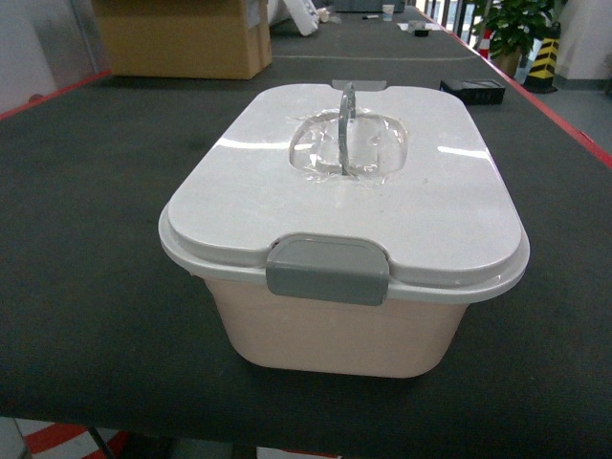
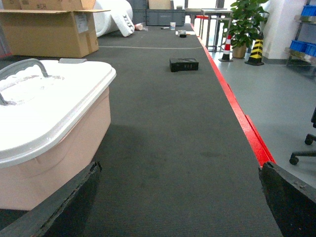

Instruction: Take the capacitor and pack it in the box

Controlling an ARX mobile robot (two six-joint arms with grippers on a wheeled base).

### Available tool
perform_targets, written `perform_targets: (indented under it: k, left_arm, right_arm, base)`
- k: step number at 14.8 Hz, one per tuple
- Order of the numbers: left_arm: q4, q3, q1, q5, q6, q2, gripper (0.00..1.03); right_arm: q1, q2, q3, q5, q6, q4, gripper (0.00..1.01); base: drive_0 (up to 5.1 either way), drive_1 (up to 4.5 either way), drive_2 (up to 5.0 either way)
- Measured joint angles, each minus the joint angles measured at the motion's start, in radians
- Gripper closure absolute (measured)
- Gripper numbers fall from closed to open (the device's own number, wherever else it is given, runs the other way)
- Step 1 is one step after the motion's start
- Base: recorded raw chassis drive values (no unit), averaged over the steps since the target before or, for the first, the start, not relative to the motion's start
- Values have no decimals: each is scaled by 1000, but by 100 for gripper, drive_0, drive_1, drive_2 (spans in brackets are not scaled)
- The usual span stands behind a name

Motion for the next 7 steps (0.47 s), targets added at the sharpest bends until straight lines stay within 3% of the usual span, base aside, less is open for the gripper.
perform_targets:
  k: [7]
  left_arm:
    - [0, 0, 0, 0, 0, 0, 5]
  right_arm:
    - [0, 0, 0, 0, 0, 0, 3]
  base:
    - [0, 0, 0]
